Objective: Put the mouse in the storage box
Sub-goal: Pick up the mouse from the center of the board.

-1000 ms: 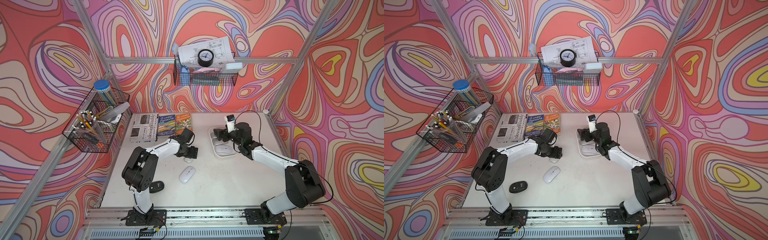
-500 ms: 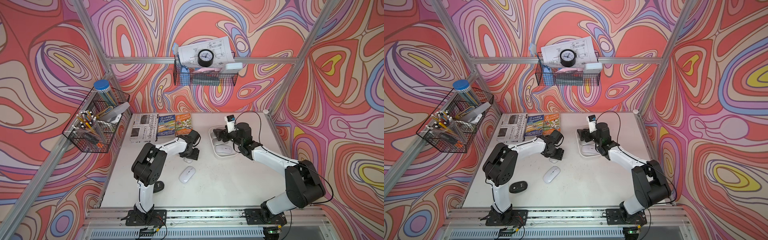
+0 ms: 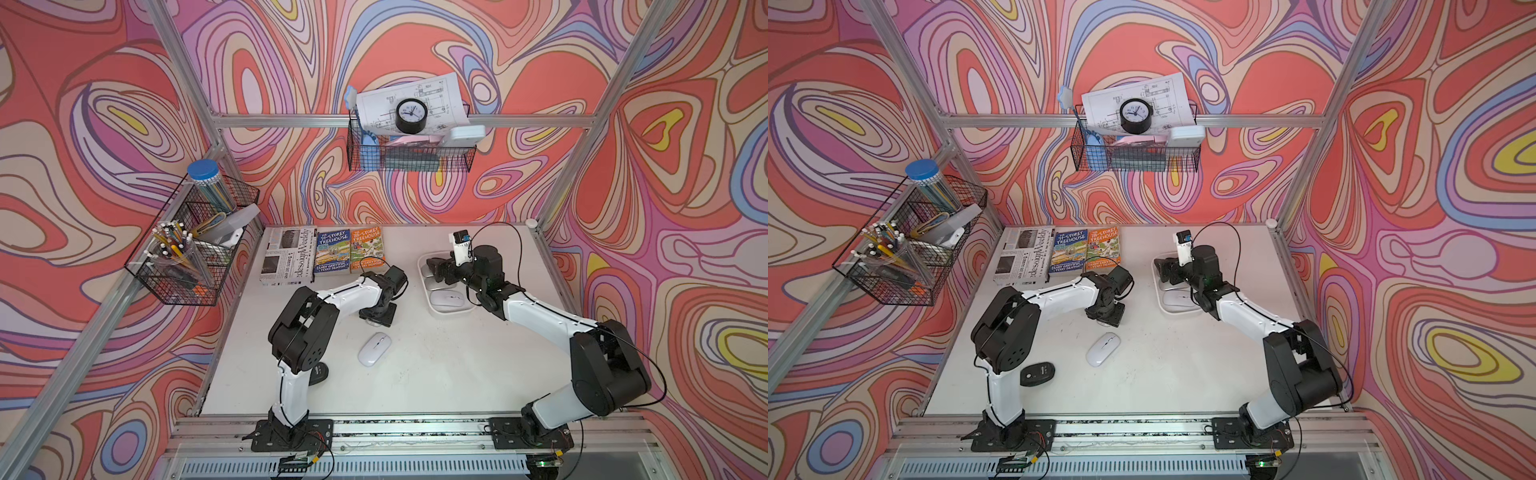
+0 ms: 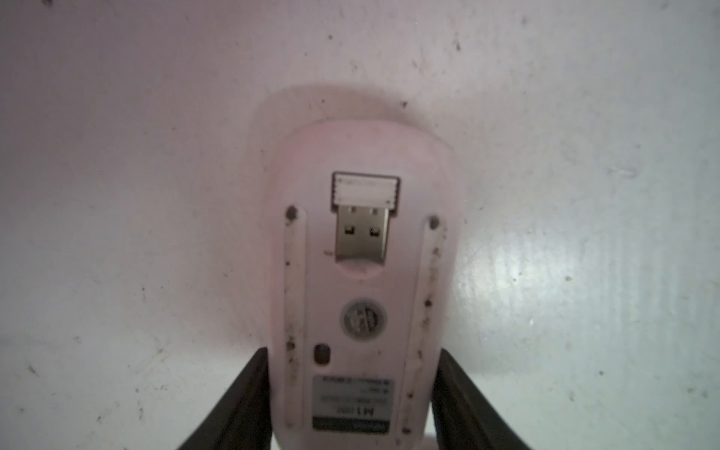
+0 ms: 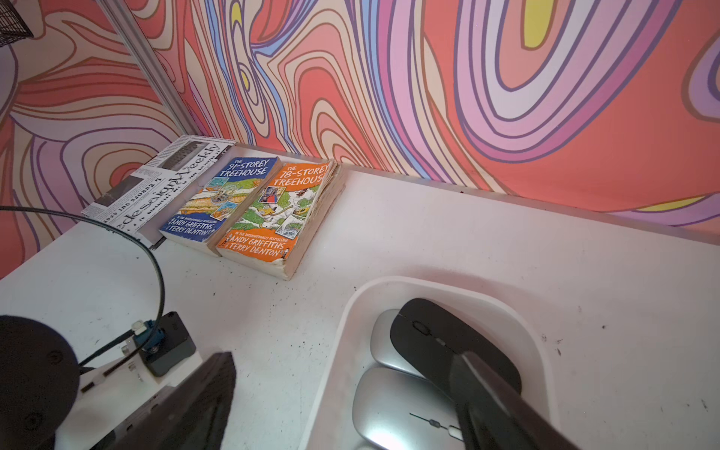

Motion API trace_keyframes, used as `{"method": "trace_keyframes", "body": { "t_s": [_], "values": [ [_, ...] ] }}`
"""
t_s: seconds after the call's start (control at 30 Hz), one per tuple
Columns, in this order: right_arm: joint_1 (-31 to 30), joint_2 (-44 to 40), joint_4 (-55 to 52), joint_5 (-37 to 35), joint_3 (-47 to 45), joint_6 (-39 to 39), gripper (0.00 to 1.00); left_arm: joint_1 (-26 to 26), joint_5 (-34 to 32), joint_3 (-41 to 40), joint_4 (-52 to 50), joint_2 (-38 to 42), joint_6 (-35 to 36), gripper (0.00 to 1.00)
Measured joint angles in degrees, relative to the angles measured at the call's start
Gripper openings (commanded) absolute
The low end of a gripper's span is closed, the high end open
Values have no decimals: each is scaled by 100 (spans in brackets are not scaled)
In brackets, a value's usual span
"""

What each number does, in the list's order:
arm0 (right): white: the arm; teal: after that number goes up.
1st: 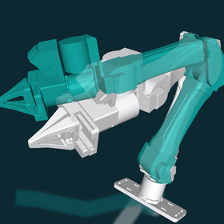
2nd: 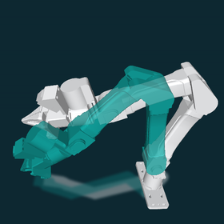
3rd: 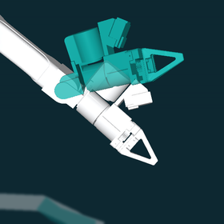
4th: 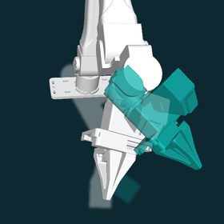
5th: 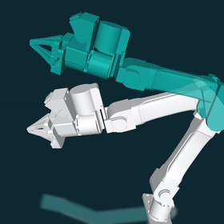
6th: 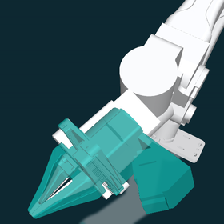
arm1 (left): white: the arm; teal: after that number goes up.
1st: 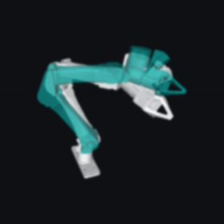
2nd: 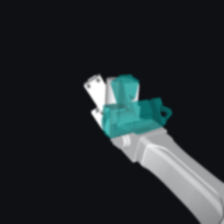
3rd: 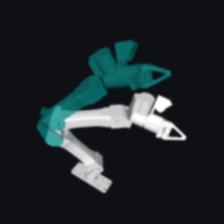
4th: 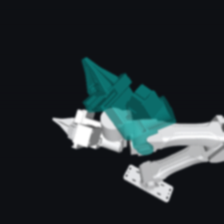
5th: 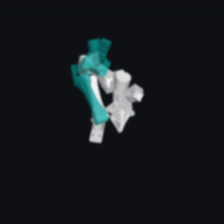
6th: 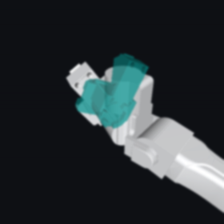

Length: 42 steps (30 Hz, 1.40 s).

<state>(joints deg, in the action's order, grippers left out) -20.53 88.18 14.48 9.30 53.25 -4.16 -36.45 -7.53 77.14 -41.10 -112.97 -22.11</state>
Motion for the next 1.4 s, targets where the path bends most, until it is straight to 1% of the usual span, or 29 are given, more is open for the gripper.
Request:
{"method": "trace_keyframes", "body": {
  "t_s": [0.2, 0.37, 0.47, 0.67, 0.73, 0.83, 0.93, 1.07, 1.27, 1.4],
  "values": [
    [0, -2, -48, 0, -4, -13, 88, 0, 83, -11, 44, 11, 2, 49],
    [0, -44, -96, 26, -4, -164, 87, 4, 374, -369, 372, 337, 2, 42],
    [0, -81, -166, 118, 2, -361, 86, 4, 595, -647, 584, 791, 2, 42],
    [0, -107, -610, 400, 195, -1040, 83, 4, 1300, -1279, 1318, 2144, 7, 42],
    [0, -151, -629, 634, 208, -1386, 81, 4, 1550, -1467, 1582, 2566, 22, 43],
    [0, -188, -577, 1102, 208, -1952, 79, 0, 1849, -1604, 1814, 2920, 26, 43],
    [-31, -188, -367, 1543, 195, -2494, 77, 0, 2116, -1683, 2015, 3053, 37, 42],
    [-236, -177, -133, 1827, 192, -2970, 75, 0, 2337, -1834, 2162, 3145, 76, 43],
    [-848, 129, -85, 1899, 219, -3340, 71, 0, 2417, -1867, 2223, 3176, 90, 43],
    [-1182, 319, -203, 1773, 229, -3460, 68, 0, 2415, -1867, 2275, 3176, 90, 43]
  ]
}}
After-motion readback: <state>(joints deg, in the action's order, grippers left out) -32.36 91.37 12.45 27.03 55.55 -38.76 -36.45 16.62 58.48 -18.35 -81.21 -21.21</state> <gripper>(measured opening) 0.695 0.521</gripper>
